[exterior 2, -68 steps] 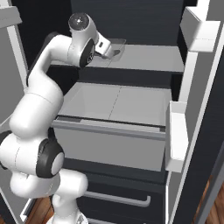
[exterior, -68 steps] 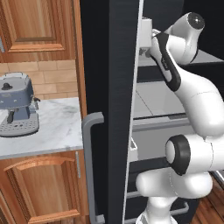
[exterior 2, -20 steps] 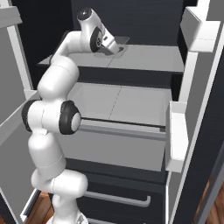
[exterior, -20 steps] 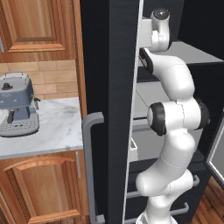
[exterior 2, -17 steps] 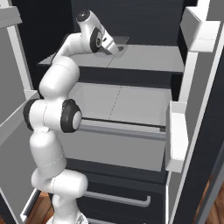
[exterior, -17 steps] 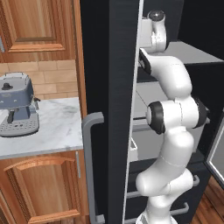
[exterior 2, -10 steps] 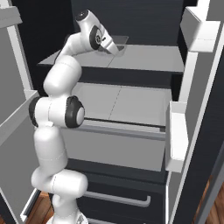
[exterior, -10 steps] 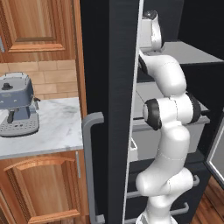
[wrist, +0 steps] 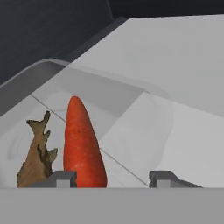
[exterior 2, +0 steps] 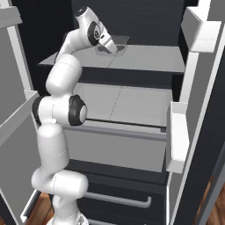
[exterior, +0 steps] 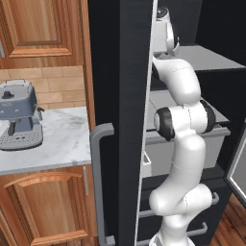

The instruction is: Place the tupperware containing the fish and carrot meal in the microwave. Close the microwave door and press the start button to reheat the meal.

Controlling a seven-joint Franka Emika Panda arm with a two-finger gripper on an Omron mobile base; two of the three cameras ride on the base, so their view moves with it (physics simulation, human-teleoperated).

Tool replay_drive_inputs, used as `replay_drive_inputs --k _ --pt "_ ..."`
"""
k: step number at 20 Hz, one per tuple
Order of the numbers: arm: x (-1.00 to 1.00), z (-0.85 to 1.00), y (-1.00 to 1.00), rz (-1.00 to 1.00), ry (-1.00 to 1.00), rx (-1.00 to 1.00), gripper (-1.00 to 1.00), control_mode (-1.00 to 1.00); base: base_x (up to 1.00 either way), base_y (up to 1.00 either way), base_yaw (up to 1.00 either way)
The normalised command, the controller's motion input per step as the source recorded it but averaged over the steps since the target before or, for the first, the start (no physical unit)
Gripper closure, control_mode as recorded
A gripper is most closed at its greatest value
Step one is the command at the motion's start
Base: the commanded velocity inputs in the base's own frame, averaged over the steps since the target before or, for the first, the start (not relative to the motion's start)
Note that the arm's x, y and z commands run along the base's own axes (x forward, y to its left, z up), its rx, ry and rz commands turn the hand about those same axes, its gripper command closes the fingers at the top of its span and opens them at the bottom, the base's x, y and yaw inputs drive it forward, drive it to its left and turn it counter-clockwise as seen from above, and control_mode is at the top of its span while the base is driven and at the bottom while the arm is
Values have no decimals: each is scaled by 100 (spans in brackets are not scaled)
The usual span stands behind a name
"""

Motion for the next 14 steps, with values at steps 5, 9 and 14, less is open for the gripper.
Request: replay_drive_inputs --k 5,9,14 --pt "-6 -38 0 -2 -22 0 100 -100 0 0 0" --pt "-29 -18 0 -7 -32 0 100 -100 0 0 0" --pt "-61 2 0 -3 -11 0 100 -100 0 0 0"
